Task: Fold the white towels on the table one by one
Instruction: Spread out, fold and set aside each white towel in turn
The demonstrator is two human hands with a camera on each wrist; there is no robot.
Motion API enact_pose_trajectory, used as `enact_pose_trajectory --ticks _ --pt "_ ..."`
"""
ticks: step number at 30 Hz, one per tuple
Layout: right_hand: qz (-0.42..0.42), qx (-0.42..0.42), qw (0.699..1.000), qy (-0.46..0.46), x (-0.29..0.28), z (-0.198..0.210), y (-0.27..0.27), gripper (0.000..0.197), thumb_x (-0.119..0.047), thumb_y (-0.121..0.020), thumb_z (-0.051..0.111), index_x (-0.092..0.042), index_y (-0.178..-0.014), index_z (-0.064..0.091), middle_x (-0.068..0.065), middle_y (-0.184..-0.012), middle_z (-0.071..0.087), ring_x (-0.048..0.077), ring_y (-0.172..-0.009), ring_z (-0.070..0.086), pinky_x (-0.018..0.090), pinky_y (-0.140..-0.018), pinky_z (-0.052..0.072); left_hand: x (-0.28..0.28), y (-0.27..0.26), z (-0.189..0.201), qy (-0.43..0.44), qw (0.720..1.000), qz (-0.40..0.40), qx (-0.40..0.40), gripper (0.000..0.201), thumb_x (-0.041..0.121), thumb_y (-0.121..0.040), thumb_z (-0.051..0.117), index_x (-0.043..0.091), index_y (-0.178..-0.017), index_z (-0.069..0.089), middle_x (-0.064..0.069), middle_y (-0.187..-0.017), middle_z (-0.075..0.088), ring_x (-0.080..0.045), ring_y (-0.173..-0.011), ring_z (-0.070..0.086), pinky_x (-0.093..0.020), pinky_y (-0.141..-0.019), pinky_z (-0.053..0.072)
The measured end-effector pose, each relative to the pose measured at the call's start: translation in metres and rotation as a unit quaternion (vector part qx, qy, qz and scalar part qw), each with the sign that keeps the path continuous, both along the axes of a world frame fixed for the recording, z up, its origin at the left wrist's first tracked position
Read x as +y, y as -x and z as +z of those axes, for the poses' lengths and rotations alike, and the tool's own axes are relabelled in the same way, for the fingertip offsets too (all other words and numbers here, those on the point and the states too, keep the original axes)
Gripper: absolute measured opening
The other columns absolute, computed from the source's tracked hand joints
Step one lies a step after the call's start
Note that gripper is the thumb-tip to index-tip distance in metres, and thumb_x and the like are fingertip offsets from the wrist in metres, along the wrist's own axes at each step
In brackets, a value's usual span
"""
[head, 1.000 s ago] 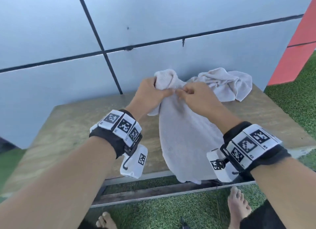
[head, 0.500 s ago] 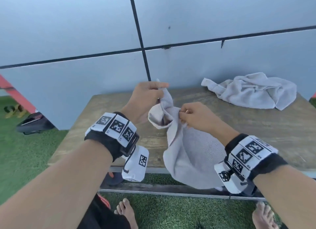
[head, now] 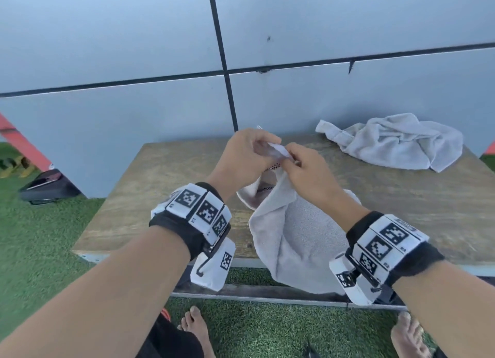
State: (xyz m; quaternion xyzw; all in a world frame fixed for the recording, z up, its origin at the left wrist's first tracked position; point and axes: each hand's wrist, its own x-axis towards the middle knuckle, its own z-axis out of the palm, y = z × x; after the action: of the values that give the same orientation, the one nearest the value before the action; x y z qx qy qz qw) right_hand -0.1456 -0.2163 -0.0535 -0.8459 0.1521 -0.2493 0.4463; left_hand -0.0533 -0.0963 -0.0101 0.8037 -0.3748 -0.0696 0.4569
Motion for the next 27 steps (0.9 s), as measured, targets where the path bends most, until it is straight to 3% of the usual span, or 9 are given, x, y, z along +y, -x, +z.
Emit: enact_pose_trajectory --ticks 3,5,8,13,15,17,21,24,27 --pt "0.003 -0.023 0.997 -0.073 -0.001 0.007 0.005 0.029 -0.004 -0.093 0.049 -0.013 -0.066 0.040 -0.011 -0.056 0.034 0.004 -0.052 0.032 0.021 -0.051 0.025 0.001 -0.010 -0.012 -0.065 0.996 0.053 0.020 0.038 0.042 -0.070 0.080 0.037 -0.105 0.066 -0.001 -0.120 0.051 -0.014 -0.113 0.053 -0.020 -0.094 0.044" --pt "0.004 -0.047 0.990 -0.130 -0.001 0.012 0.010 0.026 -0.001 -0.092 0.047 -0.009 -0.069 0.040 -0.007 -0.060 0.030 0.000 -0.046 0.033 0.017 -0.047 0.024 0.003 -0.015 -0.016 -0.087 0.992 0.062 0.065 0.027 0.055 -0.072 0.074 0.039 -0.092 0.066 0.000 -0.116 0.061 -0.016 -0.111 0.059 -0.031 -0.094 0.050" --pt "-0.013 -0.056 0.982 -0.180 -0.005 0.016 0.015 0.024 0.001 -0.092 0.046 -0.006 -0.070 0.040 0.005 -0.066 0.025 0.000 -0.042 0.033 0.012 -0.043 0.026 0.008 -0.014 -0.016 -0.062 0.993 0.047 0.093 0.020 0.040 -0.093 0.065 0.021 -0.088 0.067 0.003 -0.090 0.068 -0.012 -0.079 0.061 -0.025 -0.072 0.048" --pt "0.017 -0.039 0.973 -0.226 -0.012 0.013 0.017 0.024 -0.006 -0.088 0.050 0.008 -0.074 0.037 0.008 -0.075 0.036 0.019 -0.066 0.035 0.027 -0.055 0.030 0.004 -0.007 -0.016 -0.086 0.989 0.013 0.120 0.026 0.038 -0.094 0.064 0.020 -0.112 0.061 0.009 -0.102 0.068 -0.007 -0.092 0.063 -0.022 -0.071 0.047" --pt "0.012 -0.024 0.982 -0.186 -0.013 0.011 0.017 0.022 -0.008 -0.087 0.051 0.005 -0.074 0.040 0.008 -0.071 0.035 0.017 -0.065 0.034 0.032 -0.060 0.026 0.000 -0.004 -0.016 -0.075 0.992 0.004 0.096 0.021 0.033 -0.096 0.062 0.013 -0.098 0.067 0.006 -0.089 0.068 -0.008 -0.078 0.060 -0.022 -0.066 0.044" --pt "-0.005 -0.010 0.993 -0.119 -0.014 0.009 0.016 0.011 -0.008 -0.088 0.055 0.000 -0.080 0.053 0.003 -0.071 0.048 0.012 -0.064 0.041 0.033 -0.062 0.033 -0.005 -0.001 -0.016 -0.051 0.996 0.012 0.076 0.022 0.030 -0.097 0.059 0.009 -0.090 0.062 0.001 -0.079 0.061 -0.013 -0.069 0.053 -0.026 -0.063 0.040" --pt "0.000 -0.042 0.990 -0.132 -0.017 0.008 0.019 0.017 -0.020 -0.088 0.067 -0.018 -0.104 0.062 -0.001 -0.098 0.069 0.010 -0.084 0.064 0.024 -0.075 0.050 -0.013 0.007 -0.013 -0.026 0.998 -0.024 0.053 0.012 0.023 -0.095 0.062 0.017 -0.086 0.057 0.006 -0.070 0.060 -0.011 -0.061 0.052 -0.024 -0.058 0.042" --pt "-0.021 -0.048 0.998 -0.041 -0.022 0.007 0.020 0.012 -0.023 -0.091 0.066 -0.011 -0.091 0.064 0.000 -0.082 0.067 0.007 -0.072 0.058 0.025 -0.066 0.045 -0.018 0.014 -0.013 -0.020 0.997 -0.060 0.045 0.010 0.021 -0.094 0.065 0.013 -0.090 0.061 0.003 -0.070 0.065 -0.009 -0.058 0.053 -0.024 -0.058 0.043" --pt "-0.041 -0.050 0.998 0.020 -0.028 0.005 0.023 0.027 -0.023 -0.094 0.063 -0.007 -0.074 0.055 -0.004 -0.059 0.048 0.004 -0.053 0.040 0.022 -0.054 0.032 -0.021 0.014 -0.015 -0.021 0.998 -0.052 0.027 0.014 0.024 -0.094 0.066 0.012 -0.090 0.061 0.009 -0.063 0.060 -0.001 -0.049 0.047 -0.018 -0.053 0.039"
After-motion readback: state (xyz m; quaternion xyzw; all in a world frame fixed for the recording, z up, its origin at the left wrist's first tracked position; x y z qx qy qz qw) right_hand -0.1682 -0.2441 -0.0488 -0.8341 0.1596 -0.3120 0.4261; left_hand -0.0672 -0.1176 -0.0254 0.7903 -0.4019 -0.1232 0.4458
